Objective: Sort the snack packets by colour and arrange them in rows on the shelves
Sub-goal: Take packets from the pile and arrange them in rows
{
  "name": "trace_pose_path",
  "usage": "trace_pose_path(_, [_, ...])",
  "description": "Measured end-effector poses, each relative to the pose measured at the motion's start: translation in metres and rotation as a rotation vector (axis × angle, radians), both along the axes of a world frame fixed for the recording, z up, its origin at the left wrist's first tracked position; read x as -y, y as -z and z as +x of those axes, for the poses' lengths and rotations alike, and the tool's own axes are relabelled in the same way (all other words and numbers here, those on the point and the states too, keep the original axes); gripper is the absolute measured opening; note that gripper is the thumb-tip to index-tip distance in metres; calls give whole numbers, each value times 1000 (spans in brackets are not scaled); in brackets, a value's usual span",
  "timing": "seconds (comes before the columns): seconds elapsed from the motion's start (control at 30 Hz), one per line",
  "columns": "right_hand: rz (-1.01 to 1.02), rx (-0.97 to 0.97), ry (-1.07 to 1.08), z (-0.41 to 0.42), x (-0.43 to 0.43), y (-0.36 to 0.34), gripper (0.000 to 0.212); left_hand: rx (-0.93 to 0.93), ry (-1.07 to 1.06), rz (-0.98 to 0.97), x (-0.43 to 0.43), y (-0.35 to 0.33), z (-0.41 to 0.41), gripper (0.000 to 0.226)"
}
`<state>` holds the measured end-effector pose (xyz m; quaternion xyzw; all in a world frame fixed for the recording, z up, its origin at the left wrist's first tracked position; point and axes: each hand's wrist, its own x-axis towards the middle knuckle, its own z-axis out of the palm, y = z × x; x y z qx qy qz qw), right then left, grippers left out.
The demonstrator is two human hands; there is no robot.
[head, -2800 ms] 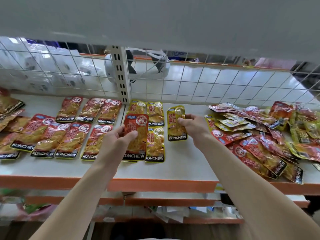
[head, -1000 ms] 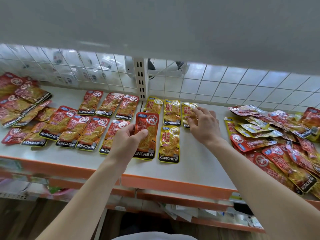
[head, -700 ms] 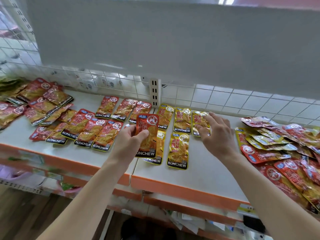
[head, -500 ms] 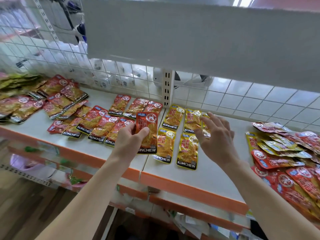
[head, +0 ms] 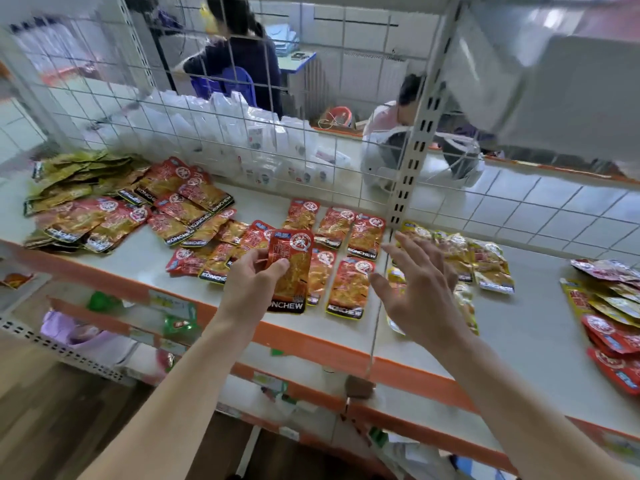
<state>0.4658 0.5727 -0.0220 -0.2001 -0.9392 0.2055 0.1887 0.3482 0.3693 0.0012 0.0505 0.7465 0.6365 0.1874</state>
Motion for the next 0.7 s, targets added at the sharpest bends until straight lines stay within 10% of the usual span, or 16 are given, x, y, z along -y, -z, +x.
trace_pose_path(0.7, [-22,14,85,-85,168,-2,57,18,112,-7,130,8,-122,3])
